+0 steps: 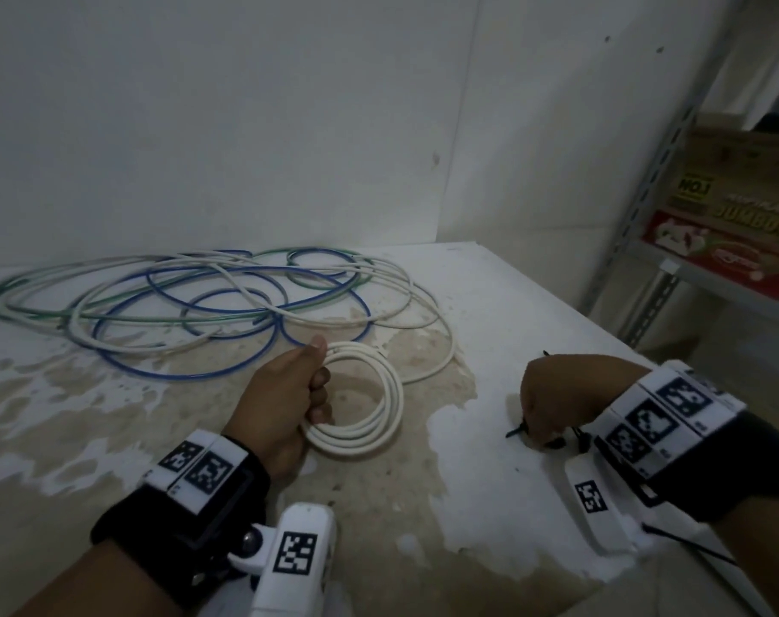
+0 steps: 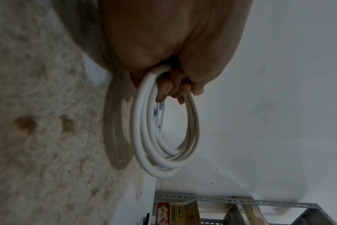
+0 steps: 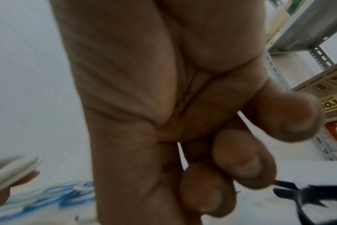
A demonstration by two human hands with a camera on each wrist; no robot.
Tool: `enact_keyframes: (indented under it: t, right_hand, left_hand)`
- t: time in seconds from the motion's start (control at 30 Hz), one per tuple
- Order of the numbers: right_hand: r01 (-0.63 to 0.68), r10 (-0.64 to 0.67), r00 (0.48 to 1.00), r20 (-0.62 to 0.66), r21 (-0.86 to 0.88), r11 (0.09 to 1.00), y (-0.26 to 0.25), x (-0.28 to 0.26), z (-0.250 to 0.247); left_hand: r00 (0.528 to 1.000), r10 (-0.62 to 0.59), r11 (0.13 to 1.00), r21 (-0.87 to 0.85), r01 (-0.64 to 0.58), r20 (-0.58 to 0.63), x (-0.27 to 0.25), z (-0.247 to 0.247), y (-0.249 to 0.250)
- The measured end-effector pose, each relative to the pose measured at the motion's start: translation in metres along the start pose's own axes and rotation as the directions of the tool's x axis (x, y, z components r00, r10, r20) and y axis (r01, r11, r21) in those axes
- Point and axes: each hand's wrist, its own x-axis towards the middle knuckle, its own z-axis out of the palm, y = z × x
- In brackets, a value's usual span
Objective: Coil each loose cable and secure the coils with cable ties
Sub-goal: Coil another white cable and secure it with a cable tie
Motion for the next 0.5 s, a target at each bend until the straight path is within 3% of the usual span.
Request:
enact_keyframes:
  t: [0.07, 0.17, 0.23, 0.3, 0.4, 0.5]
  right_hand:
    - [0.021, -0.020, 0.999, -0.040, 0.033, 0.999, 0.003, -0.012, -0.009]
    - [0.038, -0.005, 0.978, -0.206, 0.154, 0.987, 0.012, -0.030, -0.026]
    - [0.115, -0.017, 0.928, -0.372, 0.241, 0.964, 0.017, -0.039, -0.036]
    - [0.259, -0.031, 0.829, -0.558, 0.334, 0.906, 0.016, -0.043, -0.045]
    - [0.539, -0.001, 0.690, -0.724, 0.512, 0.669, -0.001, -0.036, -0.052]
    - [0.729, 0.011, 0.655, -0.755, 0.636, 0.254, -0.035, -0.028, -0.055]
  left_hand:
    - [1.000, 0.001, 1.000, -0.008, -0.001, -0.002, 0.001, -0.001, 0.000]
    - [1.000, 0.010, 0.999, -0.032, -0.011, -0.012, 0.002, -0.002, 0.002]
    - [0.999, 0.032, 0.999, -0.035, -0.033, -0.029, 0.003, -0.003, 0.004]
    - [0.996, 0.065, 0.997, -0.032, -0.067, -0.058, 0.004, -0.006, 0.006]
    - [0.987, 0.111, 0.992, -0.041, -0.117, -0.116, 0.007, -0.010, 0.011]
    - [0.970, 0.161, 0.984, -0.043, -0.171, -0.183, 0.011, -0.020, 0.016]
